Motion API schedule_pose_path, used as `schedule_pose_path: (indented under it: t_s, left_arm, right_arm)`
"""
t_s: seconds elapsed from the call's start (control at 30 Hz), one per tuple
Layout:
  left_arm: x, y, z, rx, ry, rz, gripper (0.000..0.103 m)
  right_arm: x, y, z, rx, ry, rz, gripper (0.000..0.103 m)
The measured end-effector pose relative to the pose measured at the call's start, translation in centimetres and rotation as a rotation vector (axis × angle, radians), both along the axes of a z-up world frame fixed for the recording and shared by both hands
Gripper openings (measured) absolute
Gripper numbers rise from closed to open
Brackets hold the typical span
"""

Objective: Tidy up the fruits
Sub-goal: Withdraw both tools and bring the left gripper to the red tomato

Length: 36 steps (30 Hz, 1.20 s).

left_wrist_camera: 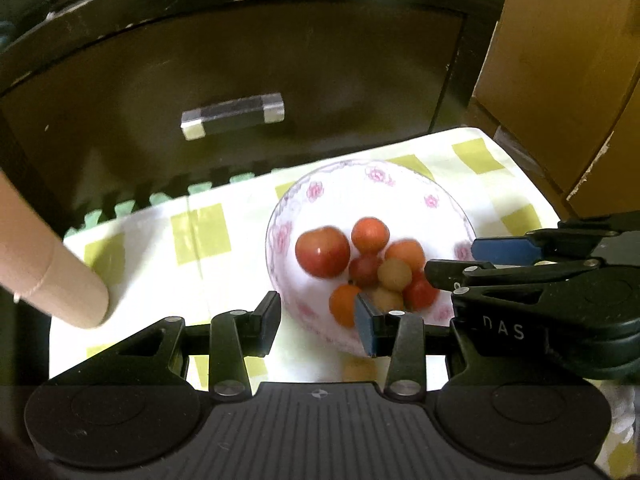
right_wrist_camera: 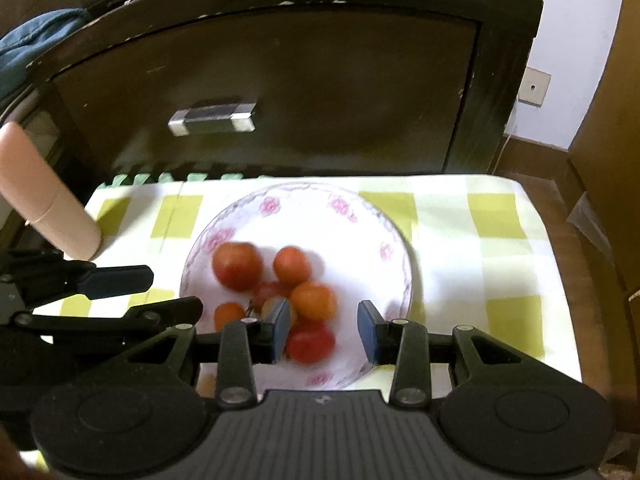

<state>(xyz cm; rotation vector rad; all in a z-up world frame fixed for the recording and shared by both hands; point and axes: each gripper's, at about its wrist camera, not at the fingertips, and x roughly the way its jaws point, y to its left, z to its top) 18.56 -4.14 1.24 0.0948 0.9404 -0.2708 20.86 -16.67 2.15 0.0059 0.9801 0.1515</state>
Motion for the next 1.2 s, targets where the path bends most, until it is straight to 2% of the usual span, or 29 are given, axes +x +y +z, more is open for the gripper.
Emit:
schedule_pose_path:
  t_s: [0.3,0.43,0.5,0.77,1.1,1.17,1.2]
  left_arm:
    - [-2.4,1.7,-1.4,-0.047,0.07,0.026,0.05]
    - [-3.1,1.8,-2.0,-0.06,0.093,0.039,0.057]
    - [-3.1,1.5,-2.5,-0.072,0.11,0.041,0.058]
    - [-2.6,0.6,-3.9,-0.03,0.151,0.045,0.058]
    - [-2.0,0.3,-5.2,-0.012,0.176,0.074,0.051]
    - [-1.9,0.1,-5.1,-0.015,0.169,0.078,0.047]
    - [-1.9,0.0,-5.0,-0.005,0.162,0.079,0.042]
  right_arm:
    - [-2.6,1.4,-0.7,-0.008,0.057,0.013,0.036]
    - [-3.5,1.4,-0.9,-0.009,0.093,0.006,0.036]
    - [-3.8,1.3,-1.1,-0.024,0.106,-0.005,0.036]
    - [-3.4,0.4,-2.8,-0.047,0.194,-0.036,0.036]
    - [-2.9,0.0,-3.8,-0.038,0.216,-0.047,0.037]
    - [-2.8,0.1,-3.8,-0.039,0.217,-0.049,0.037]
    - [-2.8,0.2,-3.7,-0.037,0.216,-0.049,0.037]
